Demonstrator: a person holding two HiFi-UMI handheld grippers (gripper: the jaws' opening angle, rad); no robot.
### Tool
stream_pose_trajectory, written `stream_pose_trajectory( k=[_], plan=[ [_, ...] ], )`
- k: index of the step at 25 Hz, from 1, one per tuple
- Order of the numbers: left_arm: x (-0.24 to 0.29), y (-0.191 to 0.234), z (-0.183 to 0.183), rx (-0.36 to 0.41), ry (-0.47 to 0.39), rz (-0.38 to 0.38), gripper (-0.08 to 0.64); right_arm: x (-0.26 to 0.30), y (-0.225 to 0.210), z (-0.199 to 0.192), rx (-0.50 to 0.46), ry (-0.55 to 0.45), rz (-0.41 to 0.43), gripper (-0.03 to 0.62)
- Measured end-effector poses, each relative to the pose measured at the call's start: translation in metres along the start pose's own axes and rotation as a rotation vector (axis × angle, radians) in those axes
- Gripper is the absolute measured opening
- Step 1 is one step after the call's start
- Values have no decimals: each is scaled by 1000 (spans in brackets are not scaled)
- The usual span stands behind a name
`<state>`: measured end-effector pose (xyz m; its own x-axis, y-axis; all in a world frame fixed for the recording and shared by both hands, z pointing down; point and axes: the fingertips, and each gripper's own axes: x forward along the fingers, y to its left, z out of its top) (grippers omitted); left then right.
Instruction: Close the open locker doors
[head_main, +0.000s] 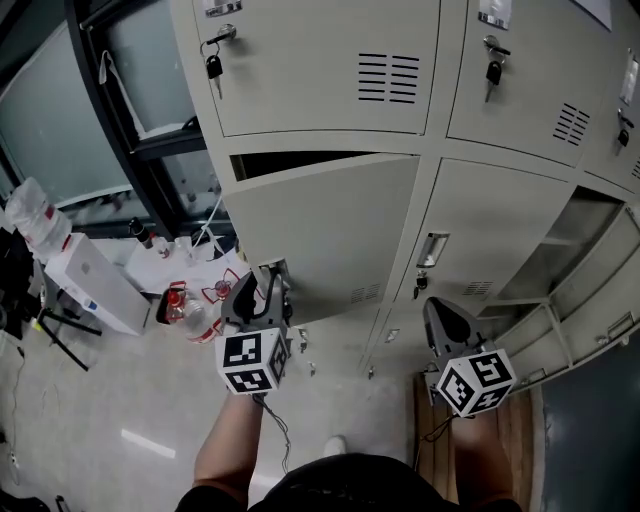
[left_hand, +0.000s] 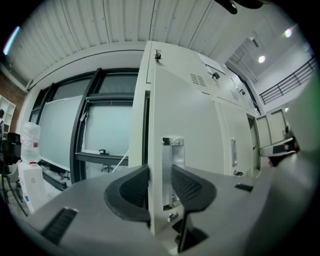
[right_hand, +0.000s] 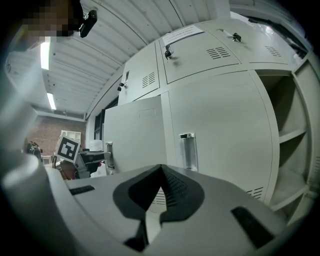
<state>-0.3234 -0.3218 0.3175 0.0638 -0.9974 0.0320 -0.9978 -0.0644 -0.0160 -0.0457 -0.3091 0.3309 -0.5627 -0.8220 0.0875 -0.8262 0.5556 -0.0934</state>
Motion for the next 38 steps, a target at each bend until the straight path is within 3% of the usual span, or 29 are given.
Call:
stream_pose_trajectory(
  k=[11, 30, 38],
  plan=[
    [31, 13, 2, 67, -24, 34, 154, 6, 0, -2, 1, 3, -62, -6],
    [59, 25, 3, 78, -37, 103, 204, 2, -11, -10, 17, 14, -123, -6],
    [62, 25, 3, 99, -47, 179, 215, 1, -3, -12, 17, 16, -126, -6]
  ],
)
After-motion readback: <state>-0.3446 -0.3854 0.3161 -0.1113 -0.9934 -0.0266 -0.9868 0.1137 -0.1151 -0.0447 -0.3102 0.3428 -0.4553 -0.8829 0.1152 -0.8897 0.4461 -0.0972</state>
